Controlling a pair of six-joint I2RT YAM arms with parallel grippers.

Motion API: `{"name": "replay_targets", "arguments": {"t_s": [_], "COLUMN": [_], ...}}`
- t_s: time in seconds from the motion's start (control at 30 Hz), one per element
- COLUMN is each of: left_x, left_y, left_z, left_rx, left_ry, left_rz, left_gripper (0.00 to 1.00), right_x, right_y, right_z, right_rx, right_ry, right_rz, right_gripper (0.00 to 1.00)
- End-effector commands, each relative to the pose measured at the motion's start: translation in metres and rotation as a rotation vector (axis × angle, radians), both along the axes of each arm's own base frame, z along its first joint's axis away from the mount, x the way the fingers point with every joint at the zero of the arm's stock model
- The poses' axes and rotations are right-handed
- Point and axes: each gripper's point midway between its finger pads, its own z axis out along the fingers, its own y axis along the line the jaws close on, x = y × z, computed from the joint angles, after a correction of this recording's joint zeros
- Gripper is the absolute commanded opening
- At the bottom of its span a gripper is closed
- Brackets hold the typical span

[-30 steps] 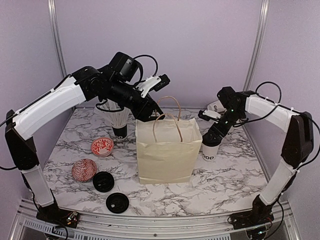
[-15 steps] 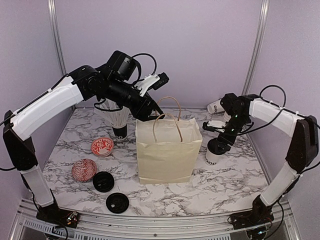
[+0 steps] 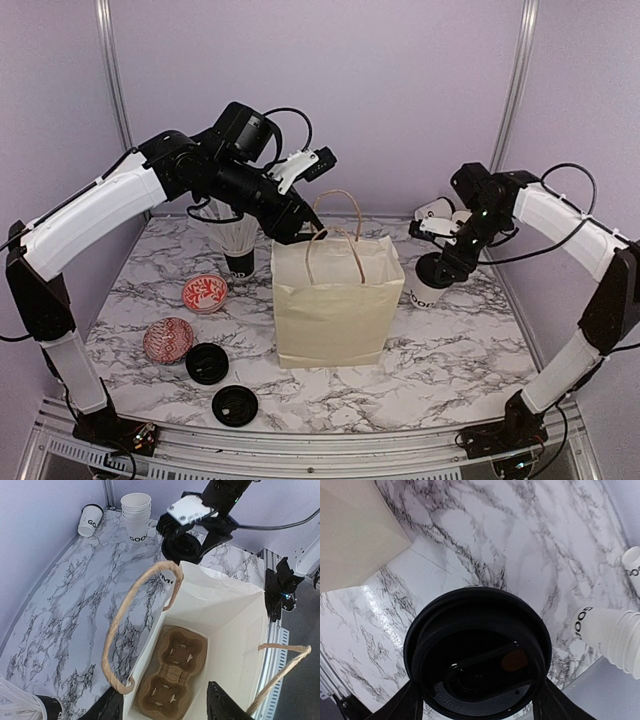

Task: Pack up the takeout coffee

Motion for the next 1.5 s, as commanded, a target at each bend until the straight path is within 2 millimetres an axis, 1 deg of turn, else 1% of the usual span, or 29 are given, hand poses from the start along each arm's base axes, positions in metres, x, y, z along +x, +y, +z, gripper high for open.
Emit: {"name": "replay_targets", "arguments": {"t_s": [0.0, 0.1, 0.2, 0.3, 0.33, 0.4, 0.47, 0.5, 0.57, 0.67, 0.8, 0.83, 0.93, 1.0, 1.13, 1.2, 1.27, 1.37, 1.47], "left_x": [0.002, 0.008, 0.009, 0.009, 0.008, 0.01, 0.007, 0.007, 0.008, 0.015, 0.028, 0.034, 0.038, 0.038, 0.034, 0.034, 0.033, 0.027, 0.023], "left_y": [0.018, 0.022, 0.02, 0.016, 0.015, 0.016, 0.017, 0.017, 0.017, 0.016, 0.014, 0.013, 0.011, 0.01, 0.009, 0.011, 0.013, 0.012, 0.012], "left_z": [0.016, 0.012, 0.006, -0.007, -0.01, -0.017, -0.023, -0.026, -0.032, -0.041, -0.05, -0.053, -0.056, -0.054, -0.048, -0.044, -0.034, -0.021, -0.017], "left_rx": [0.029, 0.068, 0.092, 0.124, 0.127, 0.142, 0.157, 0.162, 0.175, 0.197, 0.216, 0.224, 0.227, 0.22, 0.202, 0.196, 0.178, 0.149, 0.15], "left_ry": [-0.06, -0.098, -0.107, -0.089, -0.081, -0.06, -0.034, -0.025, -0.016, -0.007, -0.002, -0.005, -0.006, -0.008, -0.006, -0.014, -0.022, -0.029, -0.04], "left_rz": [0.037, 0.037, 0.007, -0.03, -0.043, -0.037, -0.047, -0.054, -0.056, -0.04, -0.007, -0.002, -0.004, -0.013, -0.028, -0.019, -0.008, -0.011, -0.001], "left_gripper": [0.63, 0.7, 0.73, 0.71, 0.69, 0.63, 0.58, 0.57, 0.54, 0.47, 0.38, 0.33, 0.24, 0.17, 0.0, 0.0, 0.0, 0.0, 0.0], "right_x": [0.014, 0.012, 0.002, -0.023, -0.032, -0.05, -0.069, -0.08, -0.094, -0.105, -0.117, -0.115, -0.105, -0.098, -0.086, -0.079, -0.07, -0.06, -0.055], "right_y": [0.019, 0.031, 0.041, 0.05, 0.053, 0.058, 0.064, 0.067, 0.074, 0.079, 0.089, 0.098, 0.108, 0.116, 0.132, 0.139, 0.145, 0.153, 0.16], "right_z": [0.092, 0.137, 0.181, 0.226, 0.238, 0.256, 0.267, 0.27, 0.273, 0.272, 0.264, 0.255, 0.247, 0.24, 0.227, 0.223, 0.221, 0.213, 0.201], "right_rx": [0.137, 0.226, 0.312, 0.419, 0.452, 0.508, 0.562, 0.586, 0.616, 0.628, 0.607, 0.592, 0.568, 0.544, 0.487, 0.461, 0.433, 0.392, 0.343], "right_ry": [-0.246, -0.349, -0.442, -0.539, -0.56, -0.565, -0.552, -0.536, -0.508, -0.479, -0.46, -0.427, -0.408, -0.4, -0.4, -0.409, -0.42, -0.416, -0.403], "right_rz": [0.073, 0.126, 0.194, 0.28, 0.307, 0.364, 0.429, 0.473, 0.534, 0.579, 0.627, 0.634, 0.617, 0.611, 0.607, 0.597, 0.578, 0.556, 0.552], "right_gripper": [0.6, 0.59, 0.59, 0.59, 0.59, 0.59, 0.59, 0.6, 0.6, 0.59, 0.59, 0.59, 0.58, 0.58, 0.56, 0.55, 0.55, 0.54, 0.54]}}
